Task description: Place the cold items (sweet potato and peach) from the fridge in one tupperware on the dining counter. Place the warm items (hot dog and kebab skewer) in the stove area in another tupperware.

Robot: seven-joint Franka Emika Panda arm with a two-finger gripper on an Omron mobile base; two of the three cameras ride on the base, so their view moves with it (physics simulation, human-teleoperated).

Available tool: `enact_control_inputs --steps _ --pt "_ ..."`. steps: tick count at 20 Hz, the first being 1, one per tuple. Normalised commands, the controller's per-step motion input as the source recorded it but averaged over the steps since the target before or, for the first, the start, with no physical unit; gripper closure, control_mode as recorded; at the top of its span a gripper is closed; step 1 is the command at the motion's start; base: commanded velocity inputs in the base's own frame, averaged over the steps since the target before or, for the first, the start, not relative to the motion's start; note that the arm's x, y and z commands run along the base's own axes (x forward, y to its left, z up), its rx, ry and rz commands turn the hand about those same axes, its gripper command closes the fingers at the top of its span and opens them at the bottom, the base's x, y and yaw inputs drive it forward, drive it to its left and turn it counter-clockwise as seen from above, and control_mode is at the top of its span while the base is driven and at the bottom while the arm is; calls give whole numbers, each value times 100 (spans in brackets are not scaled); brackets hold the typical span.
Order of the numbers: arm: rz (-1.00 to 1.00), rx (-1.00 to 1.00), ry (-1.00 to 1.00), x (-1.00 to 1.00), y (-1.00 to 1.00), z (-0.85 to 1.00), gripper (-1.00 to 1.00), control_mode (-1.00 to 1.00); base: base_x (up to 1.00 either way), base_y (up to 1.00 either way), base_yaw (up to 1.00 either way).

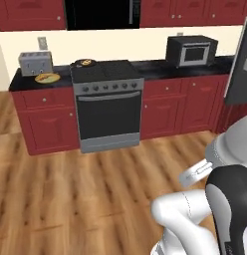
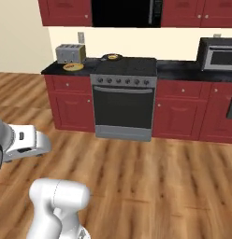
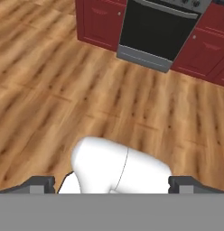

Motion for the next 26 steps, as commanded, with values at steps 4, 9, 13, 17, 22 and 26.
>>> enact_control_inputs --steps 4,9,13,17,22,26 --pt "0 0 0 0 0 0 -100 100 100 50 -14" --pt "0 0 0 0 0 0 -100 100 100 35 -6" --pt "0 0 0 0 0 0 -100 100 100 14 0" --pt "0 0 0 0 0 0 -100 100 100 11 0" --pt "0 0 0 0 0 0 -100 100 100 15 0" --pt "0 0 0 0 0 0 -100 100 100 30 -1"
